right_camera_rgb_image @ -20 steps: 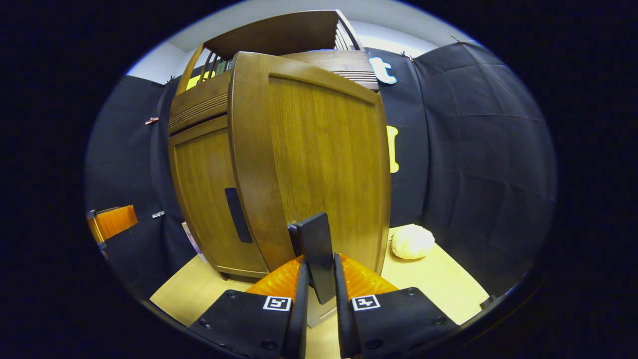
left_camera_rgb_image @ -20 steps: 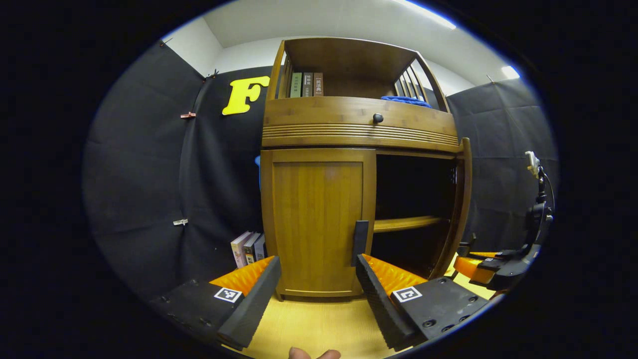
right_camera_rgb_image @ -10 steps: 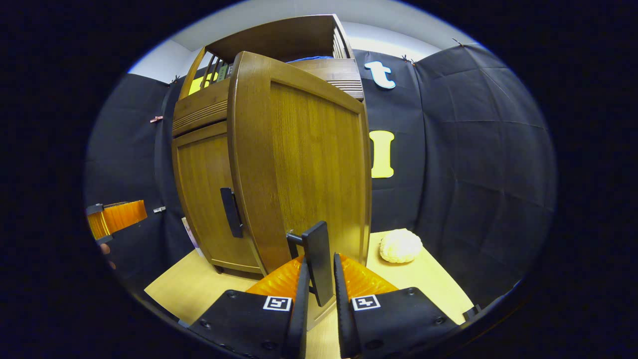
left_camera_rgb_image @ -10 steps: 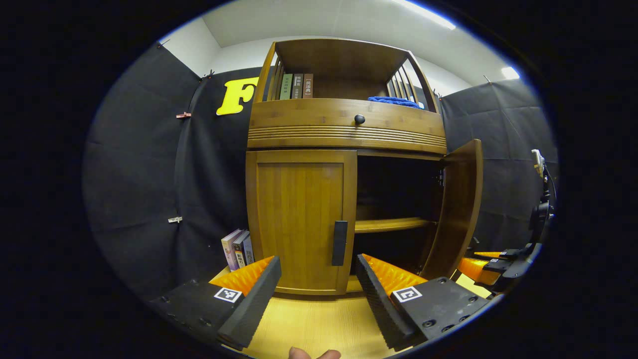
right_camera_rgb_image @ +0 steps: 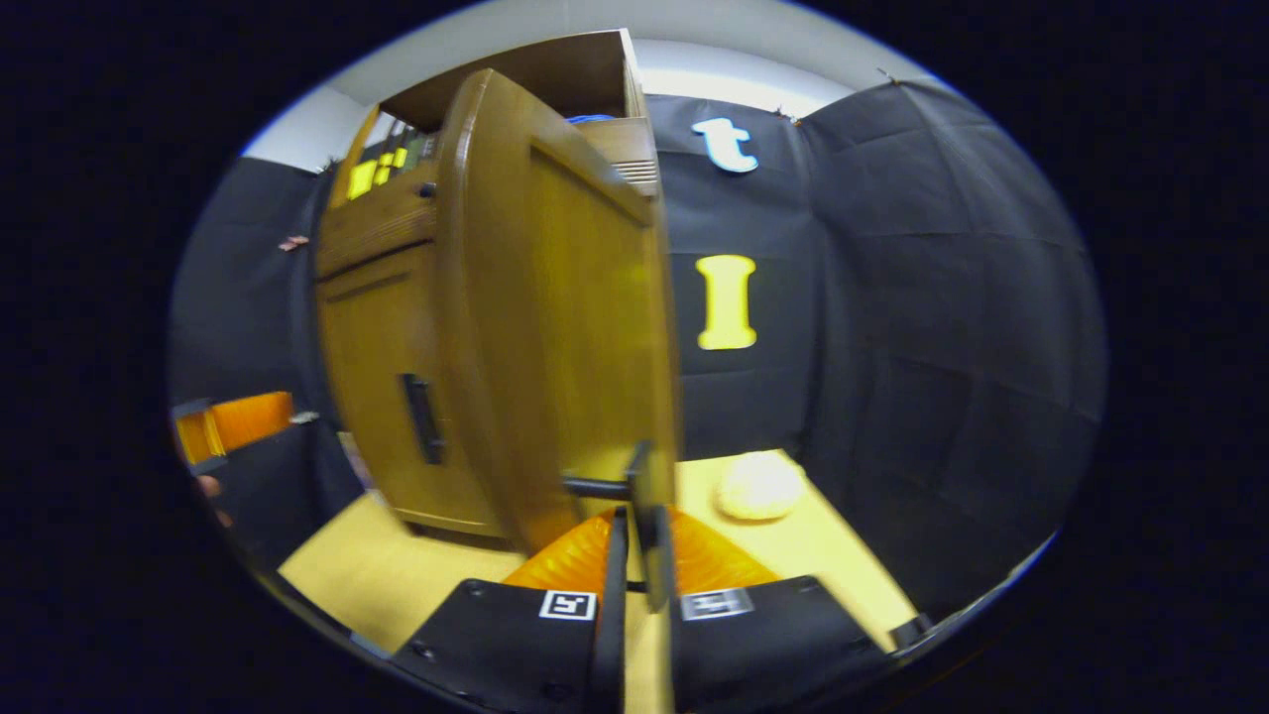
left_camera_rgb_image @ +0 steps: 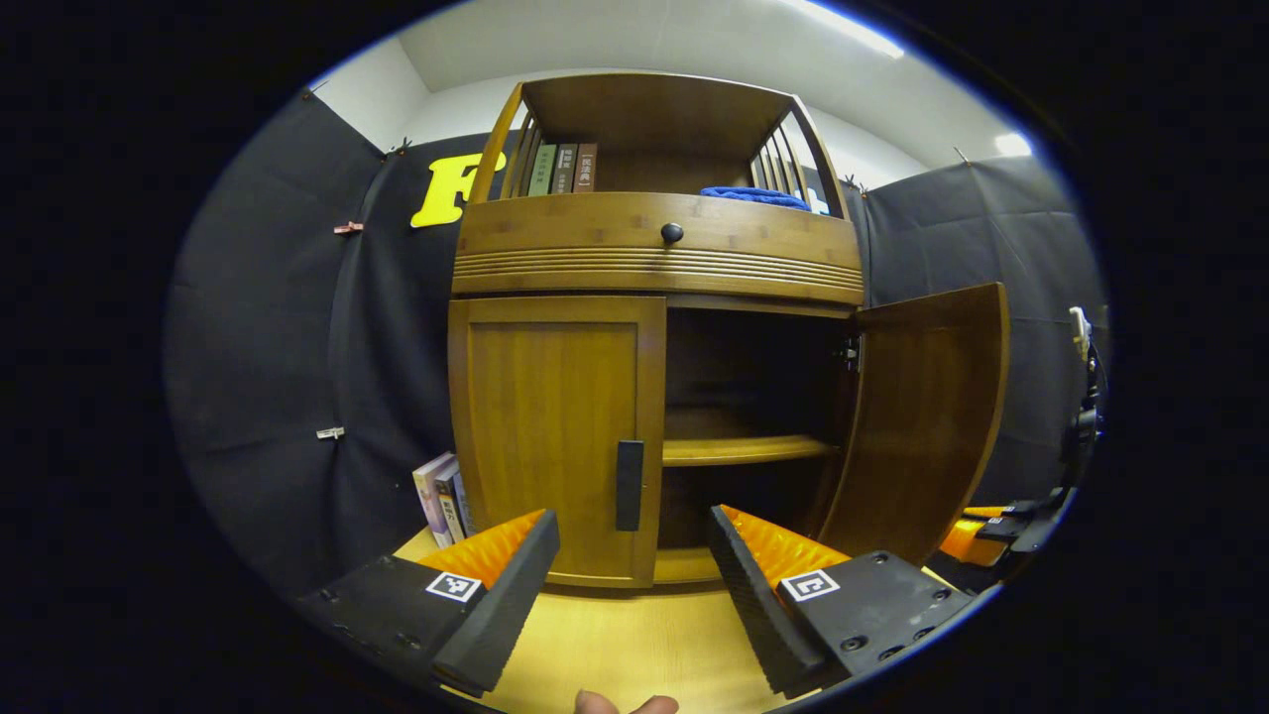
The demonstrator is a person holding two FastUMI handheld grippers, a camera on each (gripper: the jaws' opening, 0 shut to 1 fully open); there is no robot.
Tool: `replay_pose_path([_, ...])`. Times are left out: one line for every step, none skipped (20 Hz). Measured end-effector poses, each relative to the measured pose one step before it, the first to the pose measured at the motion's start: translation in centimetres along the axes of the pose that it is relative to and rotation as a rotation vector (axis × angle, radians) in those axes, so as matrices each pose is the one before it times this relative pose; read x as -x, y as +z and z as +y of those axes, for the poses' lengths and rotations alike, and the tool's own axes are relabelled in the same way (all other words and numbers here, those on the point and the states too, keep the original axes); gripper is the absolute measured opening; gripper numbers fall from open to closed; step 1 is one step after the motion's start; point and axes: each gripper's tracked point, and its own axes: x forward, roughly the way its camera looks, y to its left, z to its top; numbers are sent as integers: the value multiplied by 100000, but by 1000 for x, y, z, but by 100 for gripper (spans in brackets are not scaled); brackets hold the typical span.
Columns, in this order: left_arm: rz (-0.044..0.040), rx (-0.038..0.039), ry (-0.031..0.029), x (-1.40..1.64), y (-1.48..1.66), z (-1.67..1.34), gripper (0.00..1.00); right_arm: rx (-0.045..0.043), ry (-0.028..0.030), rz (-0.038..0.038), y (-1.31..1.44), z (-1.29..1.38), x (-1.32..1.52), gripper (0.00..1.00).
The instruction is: Open the right door of the double-door shoe cabinet with the right hand, and open the left door with the left hand.
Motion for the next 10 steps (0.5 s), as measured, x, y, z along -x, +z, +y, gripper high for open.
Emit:
replay_pose_path([160, 109, -208, -236, 23, -345, 94, -2154, -672, 181, 311, -1181, 789, 17])
replay_pose_path([136, 111, -217, -119, -63, -329, 92, -1186, -634, 59, 6, -820, 516, 14])
replay_pose_path([-16, 121, -236, -322, 30, -220, 94, -1727, 1703, 344, 41, -577, -184, 12])
replay_pose_path([-160, 55, -4, -174, -50, -210, 94, -1202, 2786, 750, 40, -204, 16, 12])
replay_pose_path([-79, -19, 62, -283, 32, -6, 92, -5, 1712, -193, 222, -337, -129, 12])
replay_pose_path([70, -119, 94, -419, -106, -33, 92, 1643, 534, -697, 187, -537, 25, 12])
replay_pose_path([11, -305, 344, -399, -26, 16, 94, 2641, -229, -1152, 265, -555, 20, 12])
replay_pose_path([-10, -411, 260, -382, -86, 51, 92, 2331, 36, -581, 155, -485, 128, 12])
replay_pose_path([61, -399, 371, -518, -40, 97, 94, 470, 505, -223, 68, -366, 166, 12])
replay_pose_path([30, -323, 256, -475, -144, 81, 96, -423, -182, -614, 293, -430, 156, 12])
